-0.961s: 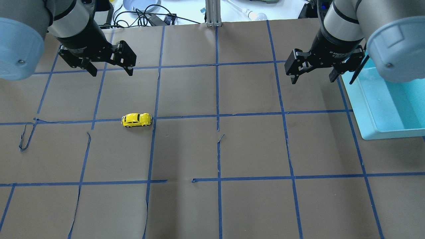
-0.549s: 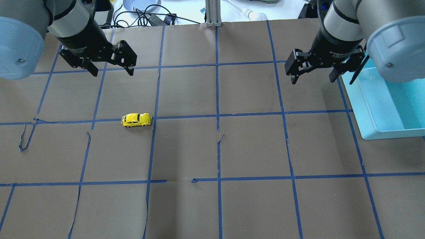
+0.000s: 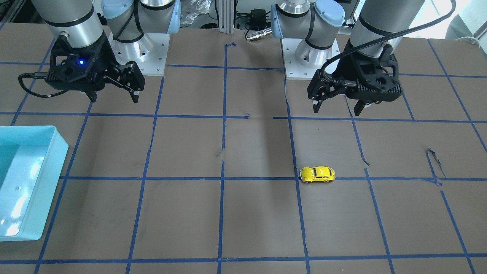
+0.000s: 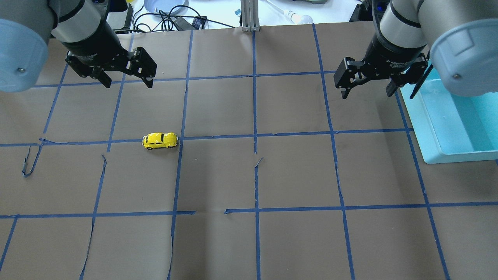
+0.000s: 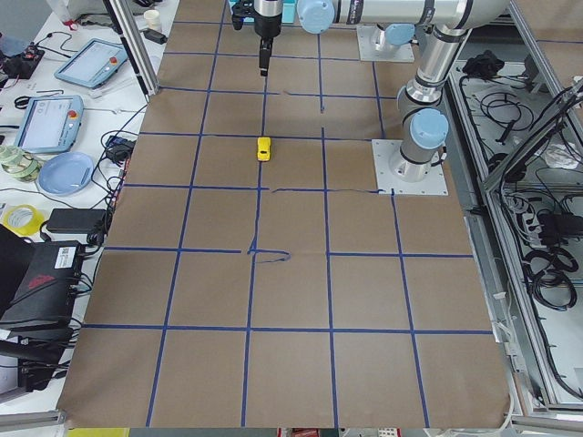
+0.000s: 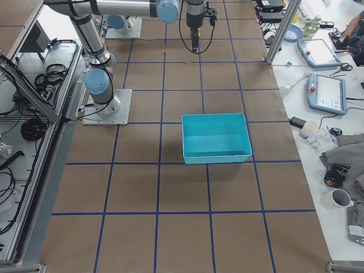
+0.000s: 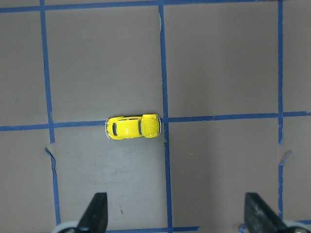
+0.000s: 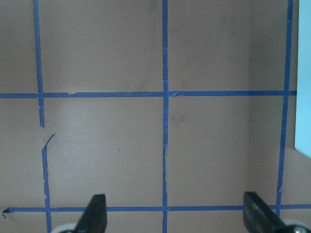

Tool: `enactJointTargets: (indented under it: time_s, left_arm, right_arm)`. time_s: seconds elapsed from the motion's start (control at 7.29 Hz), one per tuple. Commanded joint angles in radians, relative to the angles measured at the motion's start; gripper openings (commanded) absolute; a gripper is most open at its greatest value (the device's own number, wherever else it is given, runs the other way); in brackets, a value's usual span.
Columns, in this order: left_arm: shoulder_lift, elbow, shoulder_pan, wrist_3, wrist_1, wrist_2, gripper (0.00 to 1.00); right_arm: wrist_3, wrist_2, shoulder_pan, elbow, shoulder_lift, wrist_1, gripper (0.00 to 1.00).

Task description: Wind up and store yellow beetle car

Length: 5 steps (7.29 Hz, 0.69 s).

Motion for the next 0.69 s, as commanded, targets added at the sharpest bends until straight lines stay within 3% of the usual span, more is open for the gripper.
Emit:
enactJointTargets:
  time_s: [0.0,0.55]
  left_arm:
    - [0.009,0.000,0.000,0.006,-0.009,0.006,1.00]
    - [0.009,-0.001,0.000,0.028,-0.011,0.014,1.00]
  right_arm:
    - [-0.001,-0.001,0.000,0.000,-0.001,0.001,1.00]
    - [0.000,0.000,0.000,0.000,0.002,-0.005,1.00]
